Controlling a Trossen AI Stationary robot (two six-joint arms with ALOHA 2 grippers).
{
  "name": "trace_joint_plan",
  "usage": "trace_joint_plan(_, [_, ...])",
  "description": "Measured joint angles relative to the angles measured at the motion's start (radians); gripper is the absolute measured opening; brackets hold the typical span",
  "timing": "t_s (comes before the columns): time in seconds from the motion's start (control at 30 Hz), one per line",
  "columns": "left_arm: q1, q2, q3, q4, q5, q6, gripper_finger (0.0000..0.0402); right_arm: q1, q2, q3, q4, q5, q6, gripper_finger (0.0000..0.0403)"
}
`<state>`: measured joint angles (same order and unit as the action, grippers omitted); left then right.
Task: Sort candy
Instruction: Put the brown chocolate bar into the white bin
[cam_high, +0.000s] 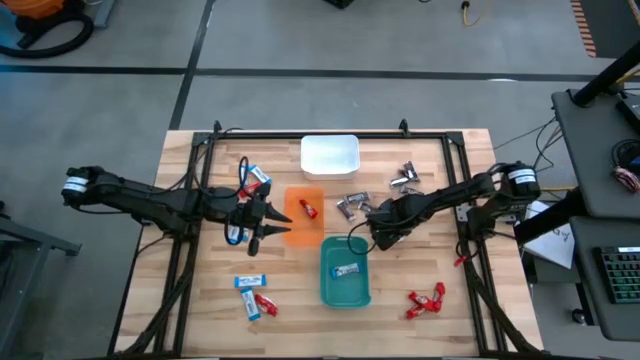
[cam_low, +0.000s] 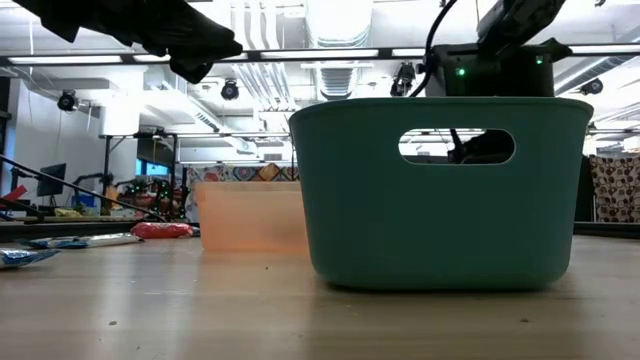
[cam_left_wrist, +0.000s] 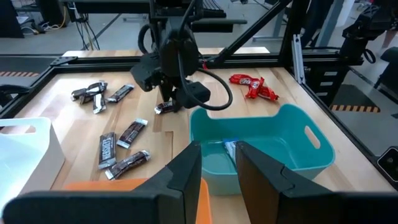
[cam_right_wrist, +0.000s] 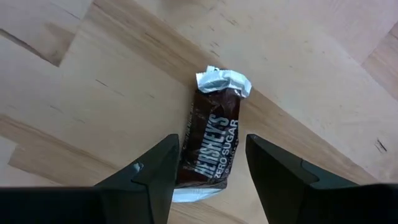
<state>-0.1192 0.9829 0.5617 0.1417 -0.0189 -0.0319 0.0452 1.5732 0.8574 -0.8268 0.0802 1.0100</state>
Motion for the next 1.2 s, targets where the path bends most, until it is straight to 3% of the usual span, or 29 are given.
trace_joint_plan(0.57, [0.0, 0.0, 0.0, 0.0, 0.0, -0.008, 0.0084, 0.0, -0.025, -0.003, -0.008, 0.002, -0.014, 0.0069])
trace_joint_plan(0.97, [-0.002, 0.0, 0.0, -0.06, 0.003, -0.112, 0.0084, -0.027, -0.192, -0.005, -0.029, 0.003, -0.091, 0.0058])
trace_joint_plan(1.2, [-0.002, -0.002, -0.001, -0.084, 0.003, -0.146, 0.0084, -0.056, -0.314, -0.005, -0.024, 0.067, -0.13, 0.0058])
